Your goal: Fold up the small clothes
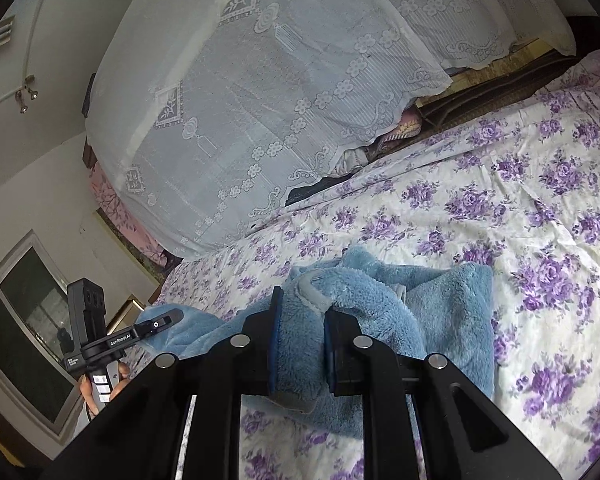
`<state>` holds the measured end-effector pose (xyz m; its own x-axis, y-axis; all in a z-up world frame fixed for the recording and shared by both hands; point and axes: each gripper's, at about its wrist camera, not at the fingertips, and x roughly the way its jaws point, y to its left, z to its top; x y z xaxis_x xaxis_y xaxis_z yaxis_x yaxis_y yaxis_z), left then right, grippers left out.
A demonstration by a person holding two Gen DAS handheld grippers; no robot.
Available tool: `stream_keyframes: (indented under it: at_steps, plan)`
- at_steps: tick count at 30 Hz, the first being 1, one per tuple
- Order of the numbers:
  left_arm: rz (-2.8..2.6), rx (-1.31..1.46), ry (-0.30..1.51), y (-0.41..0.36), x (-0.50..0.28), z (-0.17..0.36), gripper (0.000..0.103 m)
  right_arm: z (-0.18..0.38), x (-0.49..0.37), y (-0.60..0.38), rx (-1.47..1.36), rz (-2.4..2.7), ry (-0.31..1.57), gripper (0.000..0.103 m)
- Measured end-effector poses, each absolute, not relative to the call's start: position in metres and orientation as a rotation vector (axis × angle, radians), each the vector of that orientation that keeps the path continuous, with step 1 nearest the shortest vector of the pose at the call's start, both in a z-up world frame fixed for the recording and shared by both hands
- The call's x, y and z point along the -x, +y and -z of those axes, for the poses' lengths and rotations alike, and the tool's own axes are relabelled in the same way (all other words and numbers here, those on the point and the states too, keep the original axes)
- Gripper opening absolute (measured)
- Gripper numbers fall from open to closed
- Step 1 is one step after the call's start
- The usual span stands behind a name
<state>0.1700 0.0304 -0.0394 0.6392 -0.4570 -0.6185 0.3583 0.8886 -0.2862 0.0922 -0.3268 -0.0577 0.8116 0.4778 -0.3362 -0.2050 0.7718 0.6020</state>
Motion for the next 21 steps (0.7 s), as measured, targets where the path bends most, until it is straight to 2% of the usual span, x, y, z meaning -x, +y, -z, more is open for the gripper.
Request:
stream_keyframes:
  at_steps: [12, 21]
  plan:
    - [0.402, 0.186, 0.779, 0.031, -0.213, 0.07, 0.013, 0.087, -0.143, -0.339, -0.667, -0.35, 0.533, 0.017]
    - [0.327, 0.196, 0.889, 0.027, -0.242, 0.131, 0.015, 0.139, -0.167, -0.352, -0.74, -0.294, 0.61, 0.017]
